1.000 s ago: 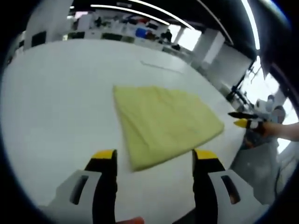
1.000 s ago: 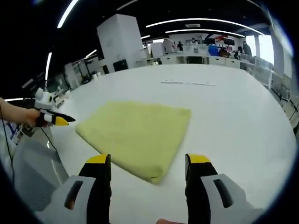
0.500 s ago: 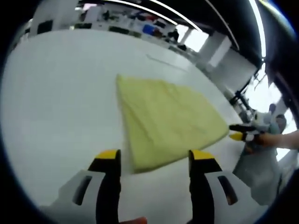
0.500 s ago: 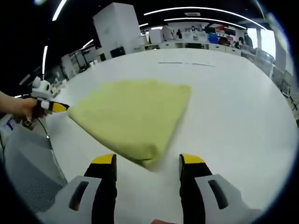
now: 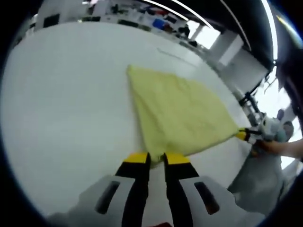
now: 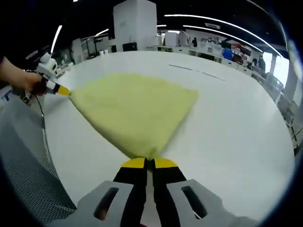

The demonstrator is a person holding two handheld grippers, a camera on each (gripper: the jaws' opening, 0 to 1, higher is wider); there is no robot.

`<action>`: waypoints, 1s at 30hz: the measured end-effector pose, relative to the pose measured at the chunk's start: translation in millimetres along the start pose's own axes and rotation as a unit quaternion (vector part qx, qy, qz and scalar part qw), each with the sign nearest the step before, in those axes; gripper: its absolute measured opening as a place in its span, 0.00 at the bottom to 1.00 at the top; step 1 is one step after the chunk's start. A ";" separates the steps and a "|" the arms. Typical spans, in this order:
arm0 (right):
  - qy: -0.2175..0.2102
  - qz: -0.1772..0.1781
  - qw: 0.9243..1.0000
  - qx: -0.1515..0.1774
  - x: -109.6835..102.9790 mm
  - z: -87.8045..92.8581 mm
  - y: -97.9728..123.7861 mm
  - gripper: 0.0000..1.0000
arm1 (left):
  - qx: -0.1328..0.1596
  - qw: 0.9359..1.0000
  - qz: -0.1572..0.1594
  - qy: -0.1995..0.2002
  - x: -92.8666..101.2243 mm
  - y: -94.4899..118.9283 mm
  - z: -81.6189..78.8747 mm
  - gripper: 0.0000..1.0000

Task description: Fold the garment on the visible template until the final outline fits inside the template.

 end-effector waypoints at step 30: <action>0.014 -0.075 0.996 -0.038 -8.6 23.5 18.9 0.02 | -0.006 1.000 0.007 0.001 1.6 26.0 12.9 0.00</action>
Point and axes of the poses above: the point that each gripper's makers call its tool centre point, and the gripper's own axes: y roughly backward along the fingers, x roughly to its right, z roughly out of its underside, the point moved 4 cm from there along y, roughly backward along the fingers, and after that the axes turned 2 degrees about -z, right-handed, at the moved point
